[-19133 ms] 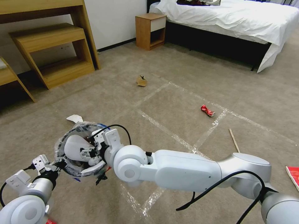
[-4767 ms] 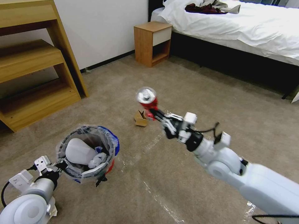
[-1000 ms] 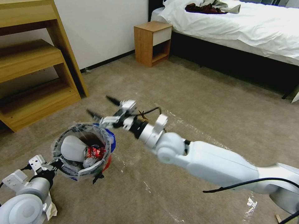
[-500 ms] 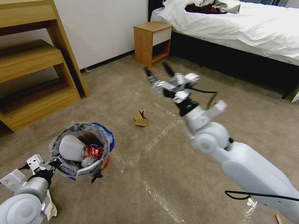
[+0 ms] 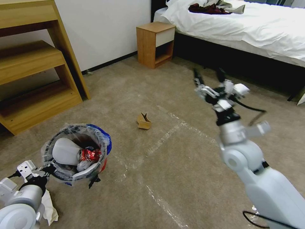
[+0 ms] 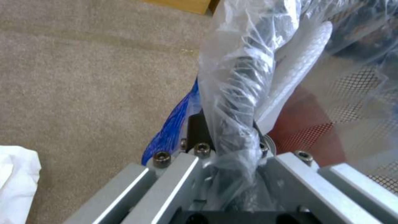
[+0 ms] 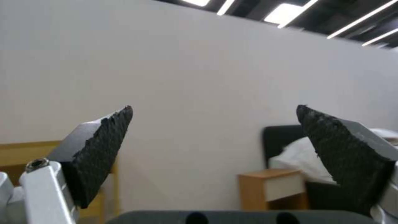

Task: Pick up the trash bin and place the garbage on the floor into it.

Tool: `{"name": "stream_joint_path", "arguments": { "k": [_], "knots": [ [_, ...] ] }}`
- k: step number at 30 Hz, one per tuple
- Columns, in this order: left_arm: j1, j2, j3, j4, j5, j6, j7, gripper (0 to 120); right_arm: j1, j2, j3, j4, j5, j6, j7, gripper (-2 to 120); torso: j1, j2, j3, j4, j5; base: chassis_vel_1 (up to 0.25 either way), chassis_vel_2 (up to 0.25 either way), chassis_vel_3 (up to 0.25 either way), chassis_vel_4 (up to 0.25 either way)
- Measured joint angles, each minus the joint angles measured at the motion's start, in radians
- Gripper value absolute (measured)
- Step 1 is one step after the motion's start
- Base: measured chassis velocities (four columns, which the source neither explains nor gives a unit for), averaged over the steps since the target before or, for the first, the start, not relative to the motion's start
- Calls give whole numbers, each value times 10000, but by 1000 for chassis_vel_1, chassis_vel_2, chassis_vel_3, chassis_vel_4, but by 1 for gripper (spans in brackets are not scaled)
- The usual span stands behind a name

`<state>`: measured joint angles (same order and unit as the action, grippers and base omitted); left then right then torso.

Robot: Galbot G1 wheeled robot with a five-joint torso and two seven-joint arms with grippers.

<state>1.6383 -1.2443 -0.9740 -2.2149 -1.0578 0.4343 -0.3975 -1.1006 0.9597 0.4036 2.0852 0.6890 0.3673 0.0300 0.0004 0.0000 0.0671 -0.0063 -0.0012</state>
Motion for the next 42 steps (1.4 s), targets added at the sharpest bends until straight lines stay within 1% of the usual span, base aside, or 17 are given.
{"name": "stream_joint_path", "arguments": {
  "k": [2, 3, 5, 6, 8, 10, 13, 14, 15, 17, 22, 36, 42],
  "knots": [
    [3, -1, 13, -1, 34, -9, 1, 1, -691, 145, 502, 94, -298, 113, -72, 100, 0, 1, 0, -1, 0, 0, 0, 0, 0],
    [3, -1, 13, -1, 34, -9, 1, 1, -691, 145, 502, 94, -298, 113, -72, 100, 0, 1, 0, -1, 0, 0, 0, 0, 0],
    [3, -1, 24, -1, 74, -12, 1, 1, -1327, 317, 861, 130, -809, 224, -93, 100, 0, 1, 0, 0, -2, 0, 0, 0, 0],
    [3, -1, 24, -1, 74, -12, 1, 1, -1327, 317, 861, 130, -809, 224, -93, 100, 0, 1, 0, 0, -2, 0, 0, 0, 0],
    [0, -2, 33, 1, 140, -29, 8, 1, -1942, 574, 1087, -15, -1461, 281, 99, 100, 0, 1, 0, 1, -2, 0, 0, 0, 0],
    [0, -8, 34, 7, 162, -34, 12, 1, -2149, 674, 1109, -113, -1666, 281, 171, 99, 0, 1, 0, 1, -1, 0, 0, 0, 0],
    [18, -26, 38, 17, 232, -80, 35, 1, -2689, 996, 1015, -570, -2548, 251, 456, 99, 0, 0, 0, 0, -1, 0, 0, 0, 0],
    [18, -26, 38, 17, 232, -80, 35, 1, -2689, 996, 1015, -570, -2548, 251, 456, 99, 0, 0, 0, 0, -1, 0, 0, 0, 0],
    [25, -39, 39, 10, 234, -90, 41, 1, -2785, 1143, 900, -751, -2905, 253, 540, 99, 0, 0, 0, 0, -1, 0, 0, 0, 0],
    [43, -49, 39, -25, 237, -102, 45, 1, -2806, 1354, 694, -947, -3147, 255, 591, 100, -1, 1, 0, 1, -2, 0, 0, 0, 0],
    [100, -76, 36, -119, 237, -106, 50, 1, -2642, 1589, 269, -1166, -3291, 164, 643, 100, 0, 1, 1, 2, -2, 0, 0, 0, 0],
    [146, -96, 16, -205, 235, -117, 58, 1, -2481, 1815, 142, -1424, -3538, 9, 702, 100, 0, 1, 0, 2, -3, 0, 0, 0, 0],
    [182, -136, 14, -260, 235, -122, 58, 1, -2495, 1857, 127, -1382, -3505, 9, 701, 100, -1, 1, 0, 1, -3, -88, 78, 80, -87]
  ]
}}
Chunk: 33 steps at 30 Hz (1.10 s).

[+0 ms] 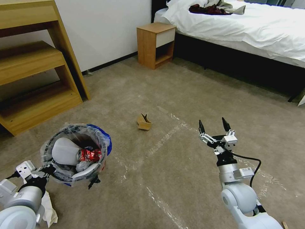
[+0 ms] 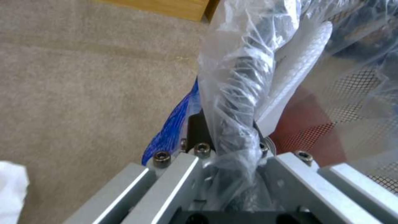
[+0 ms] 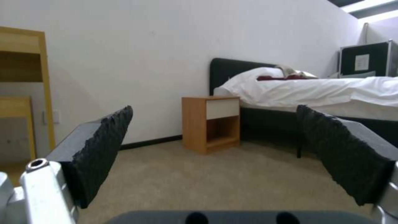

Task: Pick up the trash bin and place the garbage on the floor into it.

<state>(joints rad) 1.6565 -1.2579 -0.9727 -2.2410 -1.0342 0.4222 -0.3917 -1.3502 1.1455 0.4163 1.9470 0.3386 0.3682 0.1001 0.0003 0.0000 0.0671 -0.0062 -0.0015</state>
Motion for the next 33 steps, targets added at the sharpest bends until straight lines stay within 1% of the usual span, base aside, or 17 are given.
{"name": "stream_joint_path", "arguments": {
  "k": [5, 10, 15, 23, 33],
  "knots": [
    [33, -19, -11, -27, 9, -8, 0, 1, 0, 18, -33, 48, 17, 0, -2, 100, 1, 0, 3, 1, 2, -172, 174, 170, -156],
    [80, -38, -17, -73, 19, -17, 1, 1, -21, 66, -61, 83, 26, 0, -3, 100, 1, 0, 2, -3, 3, -176, 150, 149, -168],
    [87, -54, -9, -79, 61, -21, 0, 1, -27, 96, -73, 94, 48, 89, -26, 100, 1, 0, 2, 1, 1, -107, 130, 122, -122],
    [35, -63, 27, -35, 70, -21, 1, 1, 9, 73, -112, 43, 95, 110, -35, 100, 1, 0, 1, -1, 1, -91, 87, 85, -71],
    [-24, 3, 27, 61, 58, -22, 1, 1, 175, 151, -255, -82, 122, 74, -34, 100, 0, 0, 1, 0, 2, -116, 123, 124, -120]
  ]
}}
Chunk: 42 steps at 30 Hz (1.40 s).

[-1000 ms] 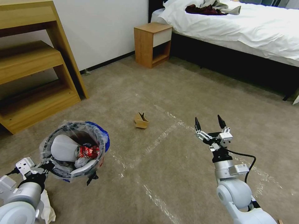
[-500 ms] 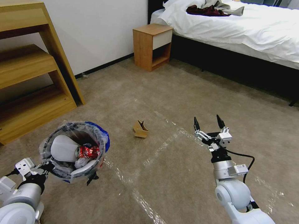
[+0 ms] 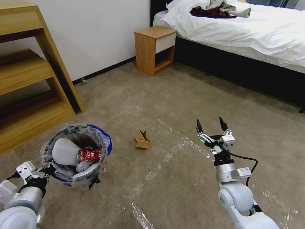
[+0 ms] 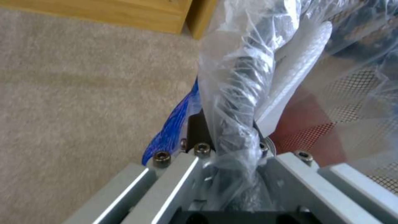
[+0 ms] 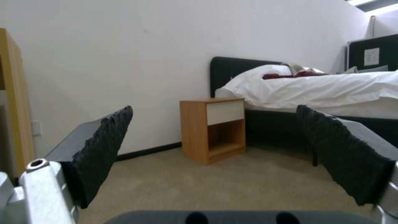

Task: Pick up the trash bin and place the garbage on the floor into it.

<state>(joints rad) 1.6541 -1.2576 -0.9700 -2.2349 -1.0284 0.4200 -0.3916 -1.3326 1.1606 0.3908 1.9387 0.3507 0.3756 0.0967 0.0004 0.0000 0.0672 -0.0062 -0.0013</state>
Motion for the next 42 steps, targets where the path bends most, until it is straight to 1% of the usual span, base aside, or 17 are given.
{"name": "stream_joint_path", "arguments": {
  "k": [8, 29, 42],
  "knots": [
    [-59, 15, 33, 92, -5, 0, 0, 1, 69, 0, -85, -34, 172, 64, -24, 100, 0, 0, 1, 0, -1, -83, 86, 90, -87],
    [-89, 36, 55, 123, -6, 16, -7, 1, 234, 19, -168, -197, 154, 69, -23, 100, 0, 0, 0, 0, -1, 0, 0, 0, 0],
    [-167, 99, 41, 282, -50, 16, -11, 1, 273, 206, -280, -348, 80, 62, -38, 100, 0, 0, -1, 0, -1, -12, 9, 9, -9]
  ]
}}
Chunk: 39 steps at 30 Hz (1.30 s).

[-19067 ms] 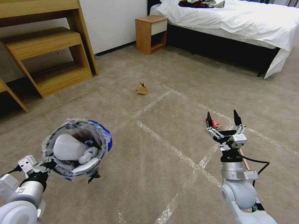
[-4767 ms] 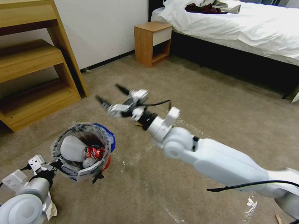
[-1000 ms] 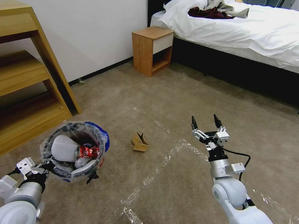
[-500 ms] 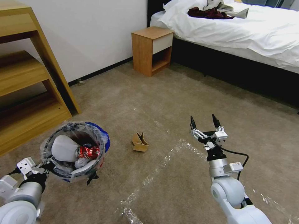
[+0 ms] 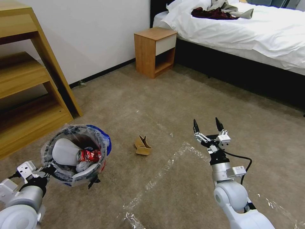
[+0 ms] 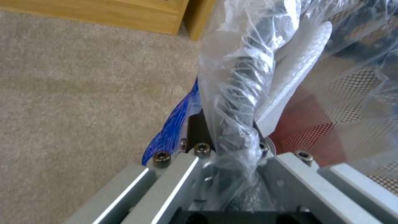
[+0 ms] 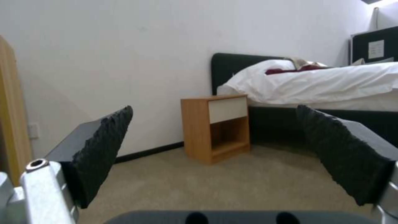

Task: Pick up the trash bin and place the garbage on the floor into it.

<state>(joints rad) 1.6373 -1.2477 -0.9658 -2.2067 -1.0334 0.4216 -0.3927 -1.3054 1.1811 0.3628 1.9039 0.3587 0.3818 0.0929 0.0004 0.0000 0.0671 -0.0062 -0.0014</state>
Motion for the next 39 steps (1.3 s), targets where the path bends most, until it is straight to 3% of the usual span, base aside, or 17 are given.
{"name": "stream_joint_path", "arguments": {
  "k": [18, 25, 34, 38, 39],
  "knots": [
    [-81, -42, 29, 147, 6, -6, 2, 1, 343, -250, -471, -83, 401, -18, 106, 100, 1, 0, 1, -1, 0, -100, 87, 90, -92],
    [30, -58, 3, 77, 47, -6, 13, 1, 896, -529, -1103, -79, 1090, -577, 694, 100, 1, 0, 1, 2, 0, 0, 0, 0, 0],
    [-30, -10, 27, 60, 37, -6, 14, 1, 1403, -1313, -1700, 201, 2276, -1862, 1774, 100, 1, 0, 1, -2, 0, 0, 0, 0, 0],
    [-32, -39, 50, 60, 47, -6, 14, 1, 1877, -1594, -2105, 241, 3272, -2683, 2522, 100, 1, 0, 1, -1, 2, 0, 0, 0, 0],
    [-30, -53, 56, 63, 65, -5, 13, 1, 2166, -1720, -2340, 284, 3935, -3251, 2978, 100, 1, 0, 1, -1, 0, 0, 0, 0, 0]
  ]
}}
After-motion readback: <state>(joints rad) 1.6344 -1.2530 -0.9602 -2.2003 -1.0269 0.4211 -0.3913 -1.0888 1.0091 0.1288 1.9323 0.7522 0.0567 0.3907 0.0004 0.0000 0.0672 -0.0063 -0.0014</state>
